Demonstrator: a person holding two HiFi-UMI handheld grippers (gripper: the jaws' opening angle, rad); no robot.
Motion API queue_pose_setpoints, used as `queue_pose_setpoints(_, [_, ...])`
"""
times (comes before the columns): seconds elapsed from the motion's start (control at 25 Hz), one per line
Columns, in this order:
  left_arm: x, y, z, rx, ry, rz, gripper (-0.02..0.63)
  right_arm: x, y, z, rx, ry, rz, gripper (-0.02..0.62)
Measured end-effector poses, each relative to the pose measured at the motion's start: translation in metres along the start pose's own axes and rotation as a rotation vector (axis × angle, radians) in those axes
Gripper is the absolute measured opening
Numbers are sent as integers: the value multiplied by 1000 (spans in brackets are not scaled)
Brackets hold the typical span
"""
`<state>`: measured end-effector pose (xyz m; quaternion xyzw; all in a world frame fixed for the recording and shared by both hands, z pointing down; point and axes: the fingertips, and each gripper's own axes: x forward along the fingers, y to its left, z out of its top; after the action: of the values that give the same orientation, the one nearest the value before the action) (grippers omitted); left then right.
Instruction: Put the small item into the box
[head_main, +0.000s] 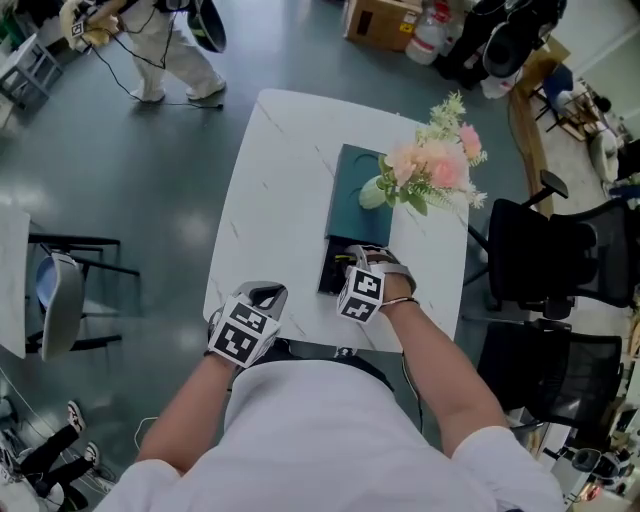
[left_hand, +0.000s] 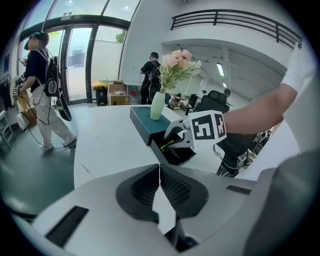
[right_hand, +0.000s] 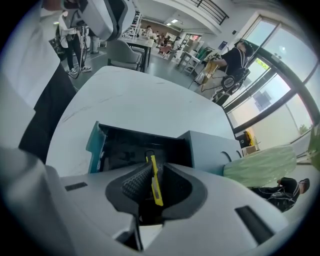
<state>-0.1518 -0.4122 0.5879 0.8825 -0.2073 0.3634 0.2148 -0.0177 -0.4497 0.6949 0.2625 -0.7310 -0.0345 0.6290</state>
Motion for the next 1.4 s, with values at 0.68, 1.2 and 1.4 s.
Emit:
queue_pose_setpoints(0.68, [10, -61, 31, -42, -76, 68, 17, -127, 5, -25, 537, -388, 43, 77])
queue_pose_setpoints(1.2, [-4, -141, 22, -86, -163, 157, 17, -191, 55, -65, 711, -624, 134, 19])
queue_pose_setpoints(1.4, [-27, -160, 4, -73, -156, 164, 17, -212, 73, -62, 801, -678, 161, 17])
